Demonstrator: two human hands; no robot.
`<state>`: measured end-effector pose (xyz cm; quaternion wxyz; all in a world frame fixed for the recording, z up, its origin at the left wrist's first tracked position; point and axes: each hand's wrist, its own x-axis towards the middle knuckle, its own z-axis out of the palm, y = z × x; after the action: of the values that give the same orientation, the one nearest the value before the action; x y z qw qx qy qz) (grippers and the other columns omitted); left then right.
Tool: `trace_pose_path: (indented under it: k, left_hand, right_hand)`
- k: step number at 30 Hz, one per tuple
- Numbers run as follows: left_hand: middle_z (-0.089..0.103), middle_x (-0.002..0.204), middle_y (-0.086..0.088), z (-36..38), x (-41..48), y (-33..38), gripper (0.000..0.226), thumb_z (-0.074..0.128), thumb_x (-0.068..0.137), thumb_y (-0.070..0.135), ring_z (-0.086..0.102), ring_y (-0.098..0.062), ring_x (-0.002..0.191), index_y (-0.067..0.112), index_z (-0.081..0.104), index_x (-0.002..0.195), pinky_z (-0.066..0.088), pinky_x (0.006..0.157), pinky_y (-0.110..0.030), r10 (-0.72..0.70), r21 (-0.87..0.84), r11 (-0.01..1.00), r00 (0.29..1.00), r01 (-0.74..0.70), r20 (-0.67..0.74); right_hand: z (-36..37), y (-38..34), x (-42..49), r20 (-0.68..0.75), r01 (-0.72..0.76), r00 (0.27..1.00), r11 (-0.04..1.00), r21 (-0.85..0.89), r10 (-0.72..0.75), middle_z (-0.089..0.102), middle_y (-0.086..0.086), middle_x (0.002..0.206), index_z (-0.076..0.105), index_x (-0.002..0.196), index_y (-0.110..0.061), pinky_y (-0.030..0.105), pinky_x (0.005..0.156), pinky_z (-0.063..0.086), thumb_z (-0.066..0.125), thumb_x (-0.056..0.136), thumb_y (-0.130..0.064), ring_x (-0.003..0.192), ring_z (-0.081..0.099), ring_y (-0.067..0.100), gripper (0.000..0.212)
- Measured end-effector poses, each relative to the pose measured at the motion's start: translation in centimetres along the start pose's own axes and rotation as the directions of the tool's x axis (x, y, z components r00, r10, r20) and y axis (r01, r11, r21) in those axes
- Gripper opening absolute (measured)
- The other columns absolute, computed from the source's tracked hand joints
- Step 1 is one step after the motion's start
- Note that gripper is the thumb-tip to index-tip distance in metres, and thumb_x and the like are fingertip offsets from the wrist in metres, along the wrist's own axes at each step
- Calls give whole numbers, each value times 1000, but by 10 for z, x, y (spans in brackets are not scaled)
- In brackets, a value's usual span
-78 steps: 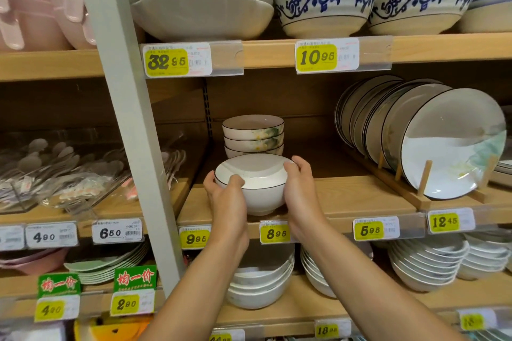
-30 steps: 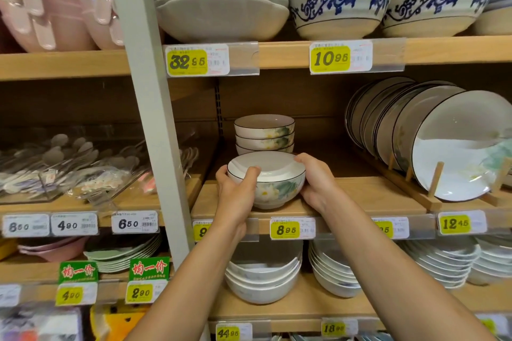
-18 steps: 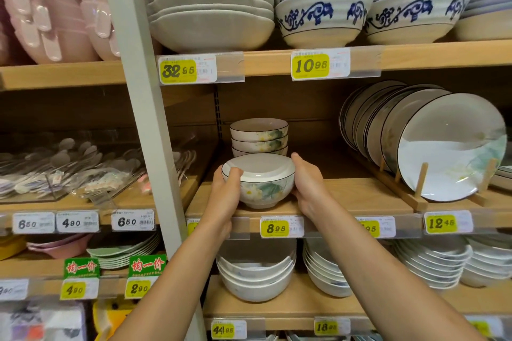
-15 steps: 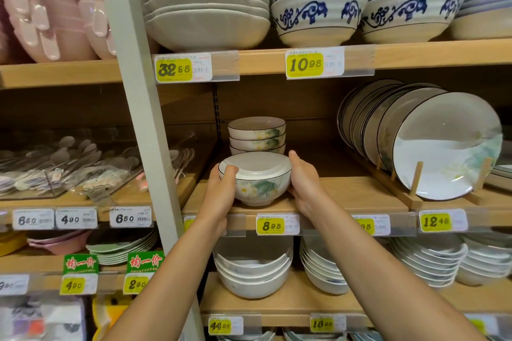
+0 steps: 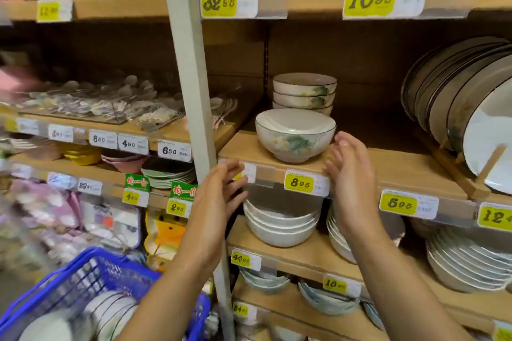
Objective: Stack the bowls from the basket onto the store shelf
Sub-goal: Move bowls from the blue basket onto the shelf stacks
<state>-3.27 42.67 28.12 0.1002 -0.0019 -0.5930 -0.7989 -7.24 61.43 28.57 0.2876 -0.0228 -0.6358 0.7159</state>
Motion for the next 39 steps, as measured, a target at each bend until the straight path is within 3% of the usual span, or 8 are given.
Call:
trace_pose_path:
  k: [8,12,16,20,29,32,36,39]
  left_hand:
    - [75,93,-17,-90,-49,-2,48,27,104,29,72,-29,86,3,66,97,56,77,-34,-95,13,995,990,97,-109]
    - [75,92,-16,-147,-72,-7,49,27,104,31,72,-21,76,2,66,97,57,68,-27,-158,-27,987,975,156,-155]
    - [75,83,-13,-217,-93,-8,47,28,104,28,70,-19,66,1,66,94,55,62,-25,-247,-13,968,940,251,-234]
    - [75,76,-10,-303,-121,-1,43,31,103,25,67,-20,64,2,64,90,51,60,-27,-313,-13,945,888,328,-336]
    - [74,79,-11,-453,-163,11,31,39,98,17,64,-21,63,2,65,93,50,58,-26,-378,53,891,801,452,-464]
    - [73,84,-13,-483,-159,5,28,42,96,17,64,-19,63,2,65,97,51,55,-23,-395,93,865,783,493,-481]
    - [75,88,-11,-514,-144,-11,28,42,95,18,66,-19,71,4,66,100,47,68,-30,-410,217,801,775,558,-482]
    - [73,82,-6,-533,-125,-22,25,42,94,16,65,-16,66,7,65,96,45,68,-29,-431,287,757,779,587,-455]
  right_hand:
    - [33,13,-87,122,-76,991,980,183,54,72,-4,100,70,87,-28,27,86,55,38,101,-23,100,69,11,35]
    - [73,31,-132,279,-234,940,966,109,196,73,8,87,68,83,-14,19,72,56,35,104,-25,81,72,16,41]
    - [118,56,-179,356,-365,870,931,1,340,72,13,80,65,82,-7,26,71,53,31,105,-26,70,70,16,46]
    - [171,81,-241,390,-454,814,890,-37,431,69,12,77,62,79,-4,14,53,52,32,105,-20,55,67,7,43]
    - [265,116,-353,416,-563,679,793,-232,605,68,17,82,63,81,-3,33,71,48,38,103,-18,70,63,24,37]
    - [286,130,-371,413,-575,636,757,-309,652,68,14,81,64,83,-2,33,71,48,40,102,-16,70,63,24,34]
    - [314,162,-381,379,-608,575,688,-395,725,66,12,76,63,80,-3,27,61,48,40,101,-11,61,64,18,32]
    - [334,196,-385,354,-613,544,648,-453,761,70,12,79,66,84,-3,32,68,49,43,98,-13,71,66,24,28]
